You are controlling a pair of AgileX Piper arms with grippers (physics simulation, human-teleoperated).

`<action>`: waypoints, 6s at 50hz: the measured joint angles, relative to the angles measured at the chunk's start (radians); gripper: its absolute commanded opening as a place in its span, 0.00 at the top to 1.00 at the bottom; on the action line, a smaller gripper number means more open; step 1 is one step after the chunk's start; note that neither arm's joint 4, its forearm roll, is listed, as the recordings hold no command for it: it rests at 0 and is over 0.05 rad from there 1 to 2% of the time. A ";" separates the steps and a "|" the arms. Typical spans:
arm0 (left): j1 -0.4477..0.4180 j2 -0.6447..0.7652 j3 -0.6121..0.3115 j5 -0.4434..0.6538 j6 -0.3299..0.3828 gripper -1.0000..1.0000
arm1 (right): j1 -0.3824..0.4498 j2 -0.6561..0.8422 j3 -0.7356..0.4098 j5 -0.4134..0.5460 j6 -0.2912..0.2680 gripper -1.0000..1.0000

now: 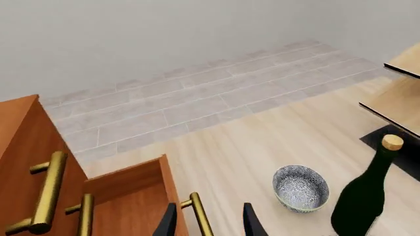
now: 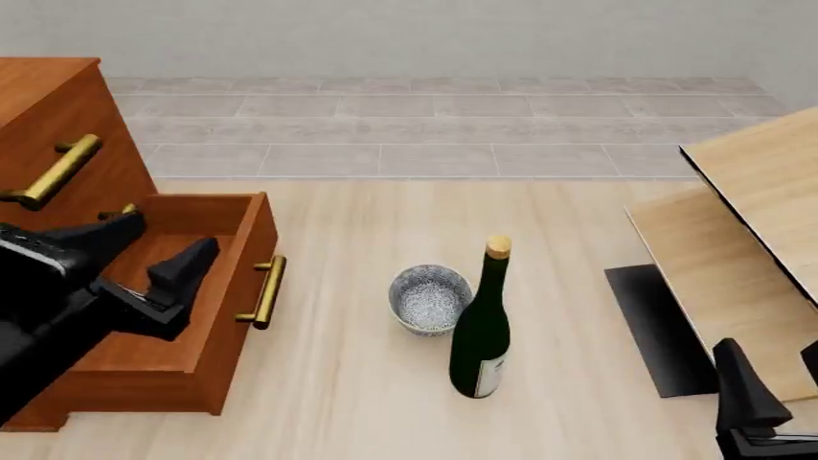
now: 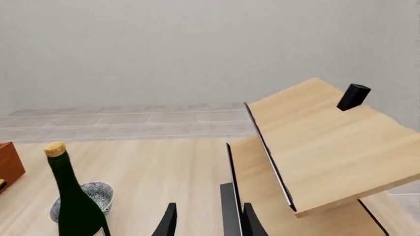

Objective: Put the bowl on top of the cabinet.

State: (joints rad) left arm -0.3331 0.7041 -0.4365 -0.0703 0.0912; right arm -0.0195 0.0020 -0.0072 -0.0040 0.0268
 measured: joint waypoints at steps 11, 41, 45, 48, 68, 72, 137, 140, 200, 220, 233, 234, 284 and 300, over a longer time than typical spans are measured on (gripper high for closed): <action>-0.058 0.207 -0.171 0.060 -0.040 0.00 | -0.003 0.000 0.000 -0.001 -0.001 0.00; -0.146 0.597 -0.498 0.205 -0.201 0.00 | -0.004 -0.001 -0.002 -0.006 -0.004 0.00; -0.158 0.639 -0.521 0.207 -0.233 0.00 | -0.004 -0.001 -0.002 -0.007 -0.004 0.00; -0.166 0.668 -0.532 0.204 -0.258 0.00 | -0.005 -0.001 -0.002 -0.007 -0.003 0.00; -0.189 0.823 -0.561 0.134 -0.385 0.00 | -0.006 -0.001 -0.001 -0.010 -0.001 0.00; -0.186 0.848 -0.563 0.119 -0.403 0.00 | -0.006 -0.002 -0.001 -0.011 0.000 0.00; -0.188 1.139 -0.549 -0.091 -0.581 0.00 | -0.006 -0.002 -0.001 -0.010 0.004 0.00; -0.187 1.151 -0.549 -0.099 -0.584 0.00 | -0.006 -0.002 -0.002 -0.010 0.005 0.00; -0.232 1.250 -0.526 -0.197 -0.618 0.00 | -0.012 -0.002 -0.001 -0.017 0.009 0.00; -0.252 1.269 -0.518 -0.219 -0.627 0.00 | -0.014 -0.002 -0.003 -0.016 0.011 0.00; -0.259 1.282 -0.518 -0.227 -0.631 0.00 | -0.012 -0.002 -0.001 -0.017 0.010 0.00; -0.260 1.283 -0.518 -0.228 -0.631 0.00 | -0.012 -0.002 0.000 -0.018 0.010 0.00; -0.205 1.284 -0.522 -0.245 -0.598 1.00 | -0.013 -0.002 0.000 -0.019 0.015 0.00; -0.199 1.218 -0.479 -0.242 -0.635 1.00 | -0.016 -0.002 -0.001 -0.019 0.020 0.00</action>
State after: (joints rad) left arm -0.5325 1.9219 -0.9157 -0.3120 -0.5435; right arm -0.0354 0.0003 -0.0084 -0.0233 0.0464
